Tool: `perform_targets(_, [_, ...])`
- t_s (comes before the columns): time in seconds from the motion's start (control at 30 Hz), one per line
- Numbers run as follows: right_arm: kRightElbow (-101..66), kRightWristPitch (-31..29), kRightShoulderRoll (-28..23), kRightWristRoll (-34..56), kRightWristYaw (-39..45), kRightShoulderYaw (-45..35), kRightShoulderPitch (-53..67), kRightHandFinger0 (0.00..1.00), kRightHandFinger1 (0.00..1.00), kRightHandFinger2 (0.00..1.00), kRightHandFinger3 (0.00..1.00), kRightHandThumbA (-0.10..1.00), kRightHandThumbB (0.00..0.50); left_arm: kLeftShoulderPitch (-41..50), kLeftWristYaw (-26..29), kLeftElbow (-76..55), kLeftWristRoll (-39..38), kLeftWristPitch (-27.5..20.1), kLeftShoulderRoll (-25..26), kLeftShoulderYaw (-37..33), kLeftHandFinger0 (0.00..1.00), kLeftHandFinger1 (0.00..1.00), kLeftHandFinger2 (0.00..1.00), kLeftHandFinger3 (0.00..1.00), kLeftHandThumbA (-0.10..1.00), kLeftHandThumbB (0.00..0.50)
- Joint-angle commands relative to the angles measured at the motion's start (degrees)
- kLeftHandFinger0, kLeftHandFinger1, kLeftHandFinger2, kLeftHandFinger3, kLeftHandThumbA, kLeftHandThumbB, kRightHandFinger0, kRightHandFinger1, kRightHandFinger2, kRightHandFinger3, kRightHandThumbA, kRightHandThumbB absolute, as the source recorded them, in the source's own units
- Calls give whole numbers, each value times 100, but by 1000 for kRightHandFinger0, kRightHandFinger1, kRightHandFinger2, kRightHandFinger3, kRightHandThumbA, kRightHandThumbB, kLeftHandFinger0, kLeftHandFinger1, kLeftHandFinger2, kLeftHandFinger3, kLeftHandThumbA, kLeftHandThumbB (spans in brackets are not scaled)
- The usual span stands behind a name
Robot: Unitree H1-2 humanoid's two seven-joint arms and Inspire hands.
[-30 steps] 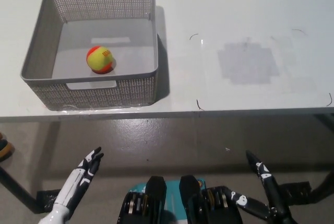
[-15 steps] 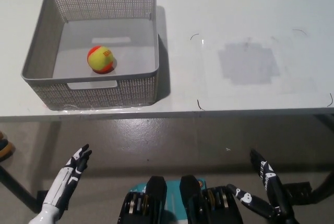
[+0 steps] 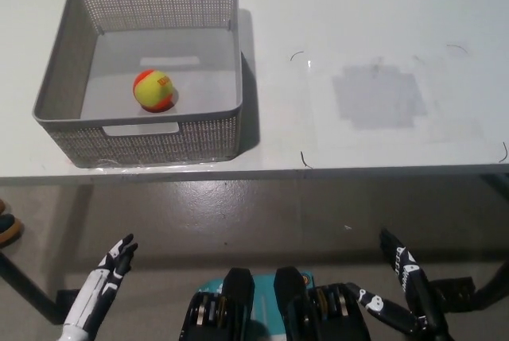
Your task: Use the right hand to pick up a tennis ball and put it into a container on the left side
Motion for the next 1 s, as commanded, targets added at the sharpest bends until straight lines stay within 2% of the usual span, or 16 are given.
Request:
perform_targets(0.0, [-27,-329,-30,195,250,-32,-73,1000,1000,1000,1000,984,265,45,33,-219,-69,-53,19,48,1000,1000,1000,1000,986,285])
perform_targets(0.13, [-11,-329,-43,168,307,-15,-90,1000,1000,1000,1000,974,250,74,-24,-320,-151,68,14,54,1000,1000,1000,1000,969,276])
perform_targets(0.23, [-27,-329,-39,87,247,-9,-2,1000,1000,1000,1000,989,270,141,-29,-334,-167,61,0,41,1000,1000,1000,1000,977,286])
perform_targets(0.37, [-69,-329,-45,145,298,-48,85,1000,1000,1000,1000,980,271,169,-46,-347,-135,42,-5,-10,1000,1000,1000,1000,988,277])
perform_targets(0.57, [-122,-329,-71,130,333,-31,114,1000,1000,1000,1000,963,225,170,-88,-421,-103,154,32,-51,1000,1000,1000,1000,982,271])
perform_targets(0.7, [-106,-329,-72,118,319,-40,52,1000,1000,1000,1000,980,256,120,-92,-439,-151,215,21,-40,1000,1000,1000,1000,953,263])
perform_targets(0.87, [-122,-329,-121,78,361,-7,-6,979,1000,1000,1000,992,228,41,-140,-377,-214,182,36,-48,1000,1000,1000,1000,935,268])
perform_targets(0.97, [-104,-329,-131,42,329,-11,-61,964,1000,1000,1000,1000,250,2,-168,-394,-244,213,35,-50,1000,1000,1000,1000,929,259])
